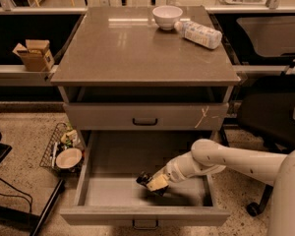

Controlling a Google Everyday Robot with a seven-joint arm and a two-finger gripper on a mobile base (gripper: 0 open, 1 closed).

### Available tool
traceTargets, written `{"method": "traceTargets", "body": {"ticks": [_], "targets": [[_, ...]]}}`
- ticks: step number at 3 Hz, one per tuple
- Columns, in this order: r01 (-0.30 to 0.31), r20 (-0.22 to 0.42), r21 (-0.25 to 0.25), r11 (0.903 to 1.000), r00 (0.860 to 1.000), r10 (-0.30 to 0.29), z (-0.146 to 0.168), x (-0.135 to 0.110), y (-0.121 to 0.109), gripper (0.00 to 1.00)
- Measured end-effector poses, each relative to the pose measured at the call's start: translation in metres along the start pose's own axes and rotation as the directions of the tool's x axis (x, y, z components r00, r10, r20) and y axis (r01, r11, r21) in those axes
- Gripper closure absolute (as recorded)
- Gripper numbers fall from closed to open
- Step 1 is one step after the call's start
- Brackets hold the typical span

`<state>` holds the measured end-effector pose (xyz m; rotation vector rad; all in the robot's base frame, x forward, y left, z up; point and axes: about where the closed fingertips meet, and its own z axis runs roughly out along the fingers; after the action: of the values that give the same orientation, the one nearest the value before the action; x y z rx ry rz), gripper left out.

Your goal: Place rxbar chocolate into middle drawer

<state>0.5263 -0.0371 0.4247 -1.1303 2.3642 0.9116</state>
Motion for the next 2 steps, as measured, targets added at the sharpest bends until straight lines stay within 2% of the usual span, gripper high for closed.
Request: {"method": "traceTargets", "body": {"ticks": [2], "targets": [[0.000,0.000,0.000,1.0000,1.000,0.000,0.0001,0.0000,0.0000,0.15]]}}
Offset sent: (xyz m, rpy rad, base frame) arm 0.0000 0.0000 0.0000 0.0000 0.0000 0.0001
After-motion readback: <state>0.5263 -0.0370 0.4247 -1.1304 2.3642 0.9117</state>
